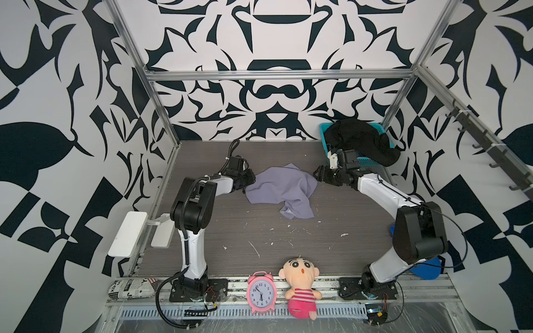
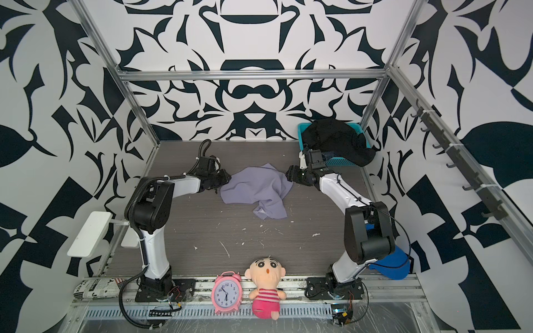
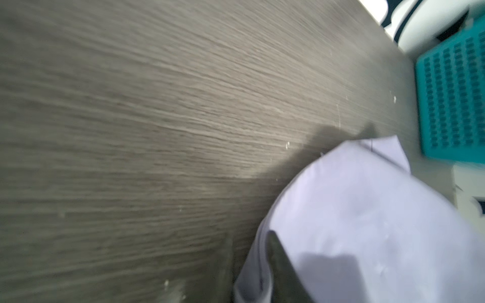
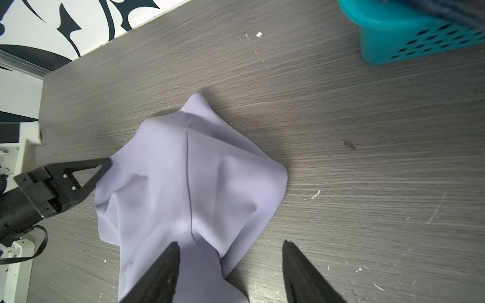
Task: Fold and stack skirts
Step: Flatten out the skirt at the center of the table.
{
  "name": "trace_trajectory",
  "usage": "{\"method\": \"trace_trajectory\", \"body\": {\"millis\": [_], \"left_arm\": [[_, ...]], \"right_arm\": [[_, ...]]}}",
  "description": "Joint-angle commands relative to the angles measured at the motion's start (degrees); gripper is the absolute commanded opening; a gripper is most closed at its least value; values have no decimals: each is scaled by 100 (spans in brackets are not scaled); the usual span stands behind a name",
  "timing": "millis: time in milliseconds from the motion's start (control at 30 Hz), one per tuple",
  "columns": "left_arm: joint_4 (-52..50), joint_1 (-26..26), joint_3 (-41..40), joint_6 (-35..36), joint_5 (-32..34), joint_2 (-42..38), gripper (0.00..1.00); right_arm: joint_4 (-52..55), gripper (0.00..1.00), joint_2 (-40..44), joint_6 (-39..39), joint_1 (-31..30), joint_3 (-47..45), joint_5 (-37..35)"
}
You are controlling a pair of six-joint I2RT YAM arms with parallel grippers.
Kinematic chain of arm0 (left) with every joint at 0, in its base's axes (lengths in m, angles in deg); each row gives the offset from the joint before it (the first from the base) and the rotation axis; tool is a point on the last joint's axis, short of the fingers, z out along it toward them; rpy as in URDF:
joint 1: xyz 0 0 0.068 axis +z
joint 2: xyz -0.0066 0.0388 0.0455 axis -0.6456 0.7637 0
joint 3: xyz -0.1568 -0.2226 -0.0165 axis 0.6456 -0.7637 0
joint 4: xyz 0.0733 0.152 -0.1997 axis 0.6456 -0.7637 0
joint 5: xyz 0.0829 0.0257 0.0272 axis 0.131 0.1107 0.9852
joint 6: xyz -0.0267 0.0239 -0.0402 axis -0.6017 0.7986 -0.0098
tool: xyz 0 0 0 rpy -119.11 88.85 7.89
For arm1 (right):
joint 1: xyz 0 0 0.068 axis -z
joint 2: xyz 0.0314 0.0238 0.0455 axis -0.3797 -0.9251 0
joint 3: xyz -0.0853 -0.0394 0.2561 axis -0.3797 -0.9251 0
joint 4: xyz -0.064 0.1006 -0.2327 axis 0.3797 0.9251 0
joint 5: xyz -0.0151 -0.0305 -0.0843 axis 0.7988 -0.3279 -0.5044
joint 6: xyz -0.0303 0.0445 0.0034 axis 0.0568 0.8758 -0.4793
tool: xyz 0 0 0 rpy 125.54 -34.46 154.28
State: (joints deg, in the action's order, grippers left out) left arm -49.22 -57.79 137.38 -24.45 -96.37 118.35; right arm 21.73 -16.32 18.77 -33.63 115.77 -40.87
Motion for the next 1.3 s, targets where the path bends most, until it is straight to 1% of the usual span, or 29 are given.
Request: {"method": "trace_trajectory", "body": {"millis": [0,33,67,200,367,567,700,767,867,933,967,1033,1100,1267], "left_arm": [[-207,34,-90,24,31,-547,8],[-220,27,-119,24,55,-641,2],[-245,34,-143,24,75,-742,0],[-488,28,-103,148,171,-1169,0],[-928,12,106,490,191,-1746,0],[-1552,-166,457,1359,0,-2650,0],[-1724,-219,578,1890,-314,-3393,0],[-1873,-225,689,2031,-412,-3669,0],[-2162,-234,907,2025,-242,-3984,0],[-2203,-236,944,1833,-57,-4127,0],[-2191,-236,919,1775,33,-4221,0],[-2307,-230,931,1769,249,-4364,0],[-2376,-232,900,1764,411,-4392,0],[-2414,-232,887,1744,418,-4418,0]], "right_arm": [[-130,65,193,-41,-25,18,79],[-127,65,186,-45,-29,28,103],[-129,65,177,-40,-29,44,116],[-91,64,168,-109,-81,106,185],[95,64,200,-437,-207,251,183],[253,64,372,-1097,-387,543,444],[224,65,581,-1275,-398,694,648],[126,66,687,-1291,-398,703,786],[-205,66,860,-1285,-461,613,1254],[-522,67,1003,-1360,-595,433,1542],[-680,69,1085,-1463,-706,321,1582],[-745,73,1153,-1764,-1017,161,1280],[-523,75,1068,-2092,-1303,174,964],[-363,76,824,-2219,-1477,124,824]]}}
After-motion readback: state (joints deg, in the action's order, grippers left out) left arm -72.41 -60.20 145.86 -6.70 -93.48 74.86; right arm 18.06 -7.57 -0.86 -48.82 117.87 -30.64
